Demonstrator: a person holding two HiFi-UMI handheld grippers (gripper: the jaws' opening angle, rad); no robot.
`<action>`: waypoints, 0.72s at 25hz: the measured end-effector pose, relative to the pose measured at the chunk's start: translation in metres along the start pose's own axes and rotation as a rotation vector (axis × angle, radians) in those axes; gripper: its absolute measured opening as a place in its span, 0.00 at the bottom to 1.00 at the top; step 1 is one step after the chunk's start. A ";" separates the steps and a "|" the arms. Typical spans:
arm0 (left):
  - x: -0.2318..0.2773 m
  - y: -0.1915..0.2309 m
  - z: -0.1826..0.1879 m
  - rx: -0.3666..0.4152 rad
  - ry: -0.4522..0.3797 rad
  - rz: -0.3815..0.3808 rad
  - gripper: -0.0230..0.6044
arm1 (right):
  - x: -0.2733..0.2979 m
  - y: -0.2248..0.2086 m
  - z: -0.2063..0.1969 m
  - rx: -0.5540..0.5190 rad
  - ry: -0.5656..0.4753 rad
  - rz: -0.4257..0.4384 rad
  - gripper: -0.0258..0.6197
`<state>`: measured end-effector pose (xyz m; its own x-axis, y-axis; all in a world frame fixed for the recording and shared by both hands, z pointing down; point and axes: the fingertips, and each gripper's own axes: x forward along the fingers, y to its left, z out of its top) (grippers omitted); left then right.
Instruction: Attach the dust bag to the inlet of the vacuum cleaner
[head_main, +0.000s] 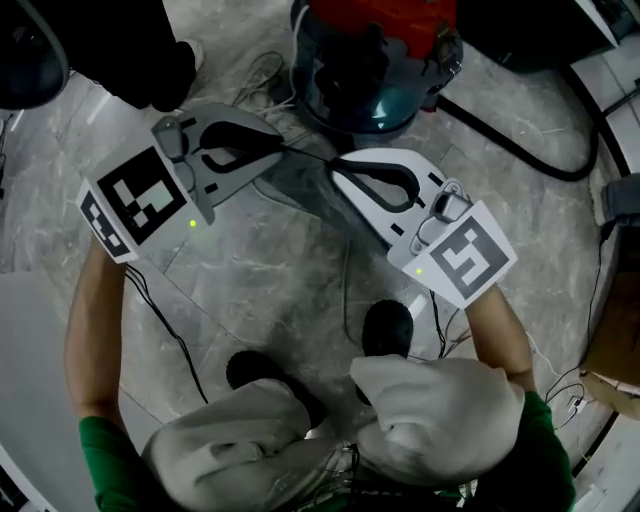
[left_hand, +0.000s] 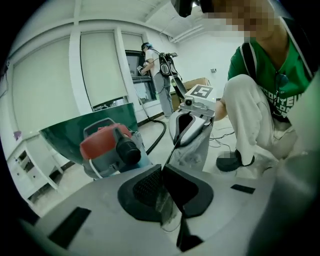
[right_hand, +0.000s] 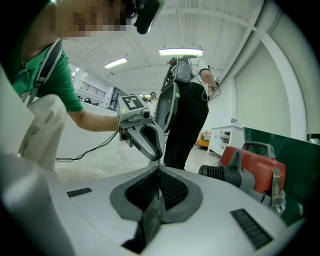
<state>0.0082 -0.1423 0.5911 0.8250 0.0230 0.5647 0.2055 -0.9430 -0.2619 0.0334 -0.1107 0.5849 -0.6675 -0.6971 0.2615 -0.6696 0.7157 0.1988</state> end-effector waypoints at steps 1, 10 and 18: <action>-0.004 0.006 0.003 0.009 0.006 0.012 0.07 | 0.002 -0.004 0.006 -0.003 -0.008 -0.005 0.06; -0.004 0.067 0.014 0.006 0.038 0.071 0.07 | 0.017 -0.055 0.018 0.034 -0.025 -0.064 0.06; 0.021 0.098 0.014 -0.021 0.039 0.053 0.08 | 0.020 -0.092 0.008 0.069 0.007 -0.147 0.06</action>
<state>0.0534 -0.2294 0.5666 0.8129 -0.0397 0.5810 0.1509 -0.9492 -0.2760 0.0793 -0.1902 0.5646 -0.5583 -0.7939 0.2407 -0.7811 0.6008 0.1701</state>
